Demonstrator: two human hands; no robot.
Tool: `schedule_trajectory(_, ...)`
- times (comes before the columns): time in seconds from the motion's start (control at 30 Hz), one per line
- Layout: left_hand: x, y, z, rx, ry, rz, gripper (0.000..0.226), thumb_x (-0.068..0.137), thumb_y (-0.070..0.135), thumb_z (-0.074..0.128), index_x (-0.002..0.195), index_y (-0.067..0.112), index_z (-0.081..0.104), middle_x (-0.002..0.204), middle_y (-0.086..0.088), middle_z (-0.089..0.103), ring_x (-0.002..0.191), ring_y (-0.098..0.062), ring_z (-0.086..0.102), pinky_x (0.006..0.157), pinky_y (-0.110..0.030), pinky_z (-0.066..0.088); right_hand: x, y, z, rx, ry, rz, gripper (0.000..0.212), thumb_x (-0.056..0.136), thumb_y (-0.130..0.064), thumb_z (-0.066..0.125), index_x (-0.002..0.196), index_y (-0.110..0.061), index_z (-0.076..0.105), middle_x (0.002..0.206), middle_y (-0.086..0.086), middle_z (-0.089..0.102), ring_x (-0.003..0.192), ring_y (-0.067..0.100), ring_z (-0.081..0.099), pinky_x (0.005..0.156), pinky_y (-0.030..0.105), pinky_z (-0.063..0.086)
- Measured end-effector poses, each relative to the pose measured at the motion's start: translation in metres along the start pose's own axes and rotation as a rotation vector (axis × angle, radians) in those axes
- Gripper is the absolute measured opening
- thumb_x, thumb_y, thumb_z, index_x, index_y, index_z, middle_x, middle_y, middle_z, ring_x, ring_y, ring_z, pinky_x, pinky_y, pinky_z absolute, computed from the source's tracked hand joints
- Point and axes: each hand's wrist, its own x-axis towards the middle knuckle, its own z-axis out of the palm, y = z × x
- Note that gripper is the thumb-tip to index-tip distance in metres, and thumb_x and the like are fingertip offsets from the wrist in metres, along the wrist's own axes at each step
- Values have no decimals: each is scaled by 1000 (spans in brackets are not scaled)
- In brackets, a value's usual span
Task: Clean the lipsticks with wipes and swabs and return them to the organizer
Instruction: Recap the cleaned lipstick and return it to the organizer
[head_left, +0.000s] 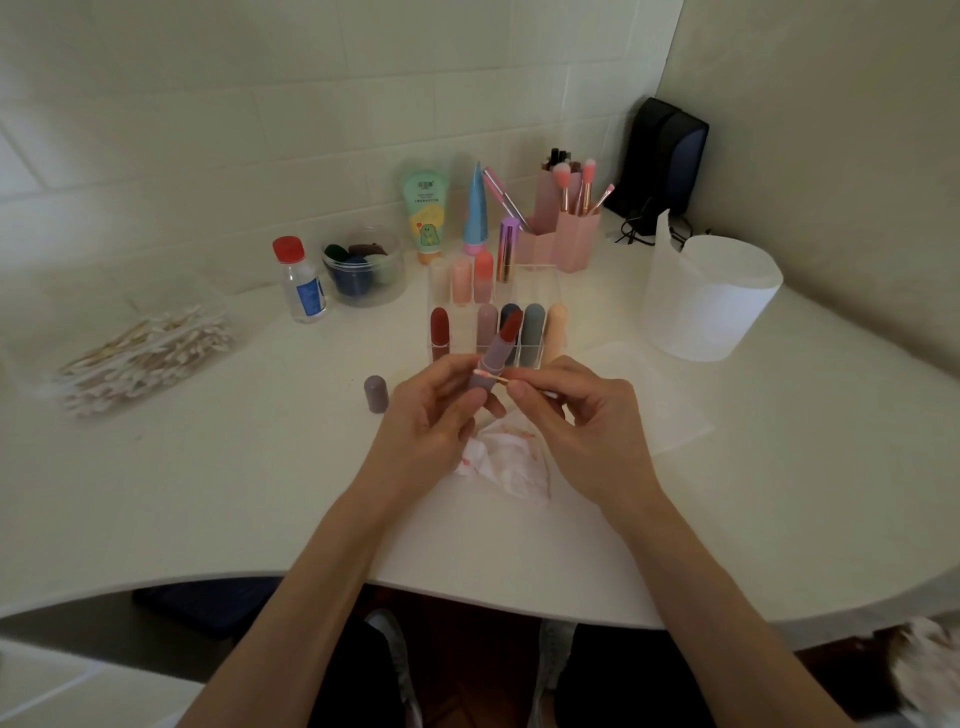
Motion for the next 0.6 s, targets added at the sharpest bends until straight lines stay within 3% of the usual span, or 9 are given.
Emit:
schedule_trajectory(0.07, 0, 0, 0, 68, 3, 8, 25, 102, 6, 56, 122, 18, 63, 86, 2, 71, 72, -14, 68, 59, -27, 55, 0, 1, 0, -6, 1, 9, 18, 92, -5, 73, 106, -15, 79, 83, 3, 70, 70, 17, 58, 66, 16, 43)
schedule_trajectory(0.17, 0, -3, 1, 117, 61, -2, 27, 93, 13, 70, 118, 22, 67, 96, -1, 74, 82, -24, 73, 66, -44, 63, -1, 1, 2, -35, -28, 11, 16, 92, -7, 73, 107, -8, 80, 87, 5, 72, 73, 14, 59, 67, 14, 44)
schedule_trajectory(0.27, 2, -6, -1, 165, 157, 33, 24, 91, 7, 72, 114, 14, 71, 110, -1, 69, 92, -15, 73, 78, -42, 62, -2, 2, 4, -57, -50, -4, 17, 93, -9, 73, 108, -8, 80, 88, 5, 72, 73, 17, 58, 68, 16, 44)
schedule_trajectory(0.43, 3, -5, -1, 139, 150, 79, 21, 92, 1, 69, 111, 7, 74, 104, -8, 67, 79, -19, 74, 72, -37, 61, -2, 0, 3, -61, -31, -28, 18, 93, -7, 72, 109, -6, 79, 86, 2, 70, 72, 11, 56, 68, 13, 42)
schedule_trajectory(0.6, 1, 2, -1, 21, 178, 69, 24, 91, -2, 68, 115, 3, 67, 99, -4, 76, 74, -25, 76, 64, -32, 61, -1, -2, 3, -6, -3, -9, 20, 93, -4, 71, 111, -8, 79, 84, 4, 68, 71, 11, 55, 68, 14, 42)
